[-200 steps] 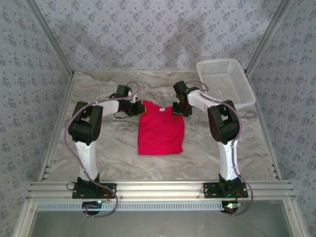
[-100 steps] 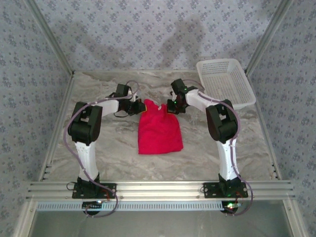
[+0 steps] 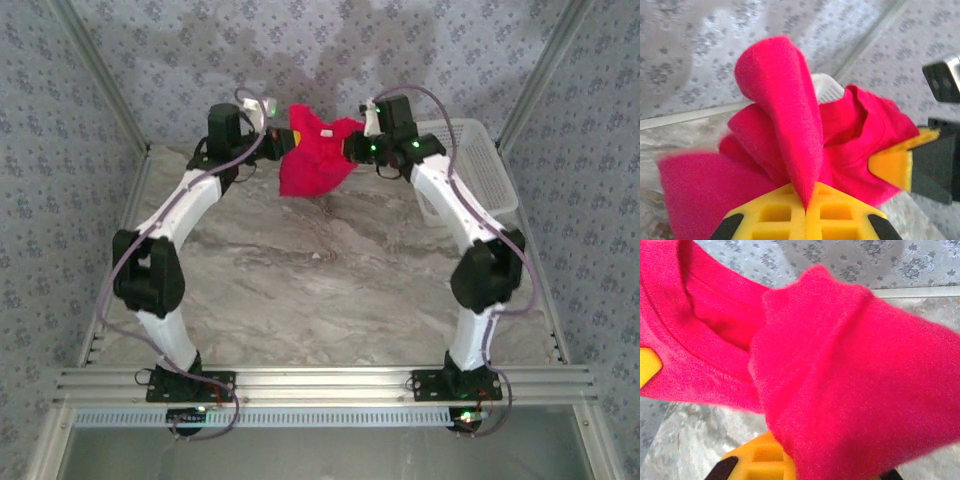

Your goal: Fold the inside-out t-shirt

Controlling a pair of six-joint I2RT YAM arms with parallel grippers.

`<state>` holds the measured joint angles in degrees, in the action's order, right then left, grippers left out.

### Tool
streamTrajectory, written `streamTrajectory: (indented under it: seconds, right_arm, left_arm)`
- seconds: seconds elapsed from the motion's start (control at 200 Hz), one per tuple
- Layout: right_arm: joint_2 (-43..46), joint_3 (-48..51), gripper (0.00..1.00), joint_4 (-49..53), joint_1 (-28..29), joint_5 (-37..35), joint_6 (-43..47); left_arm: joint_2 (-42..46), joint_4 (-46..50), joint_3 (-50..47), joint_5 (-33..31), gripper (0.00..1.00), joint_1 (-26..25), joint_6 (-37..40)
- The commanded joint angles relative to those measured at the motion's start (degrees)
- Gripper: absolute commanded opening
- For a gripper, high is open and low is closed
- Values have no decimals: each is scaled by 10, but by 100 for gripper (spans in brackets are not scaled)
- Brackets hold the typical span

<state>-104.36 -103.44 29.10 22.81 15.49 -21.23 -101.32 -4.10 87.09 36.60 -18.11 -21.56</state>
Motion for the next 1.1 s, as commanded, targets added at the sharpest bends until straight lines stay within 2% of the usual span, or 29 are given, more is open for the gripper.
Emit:
streamTrajectory:
  seconds: [0.0,0.12,0.195,0.27,0.35,0.475,0.66,0.785,0.939,1.094]
  right_arm:
    - [54,160,0,-64,34,-11,6]
    - [117,341,0,-125,88,-43,-21]
    - [150,434,0,-146,119,-70,-50]
    - [173,476,0,-158,131,-89,-75]
    - [182,473,0,-152,125,-119,-84]
    - [166,424,0,-141,99,-153,-71]
    - [93,320,0,-118,50,-139,-35]
    - [26,258,0,-117,13,-123,-19]
    - [-127,137,0,-105,-25,-85,-23]
    - [-308,-65,0,7,-29,-72,-15]
  left_arm:
    - [43,-96,-147,14,0,-38,61]
    - [77,-147,-316,12,0,-73,60]
    - [84,-159,-387,3,0,-88,52]
    - [84,-154,-424,-3,0,-85,44]
    - [79,-150,-432,-14,0,-66,39]
    - [50,-130,-383,5,0,-26,18]
    - [2,-49,-255,7,0,-4,46]
    - [-61,4,-155,7,0,14,64]
    - [-182,43,-38,-2,0,43,63]
    - [-295,126,71,-24,0,49,78]
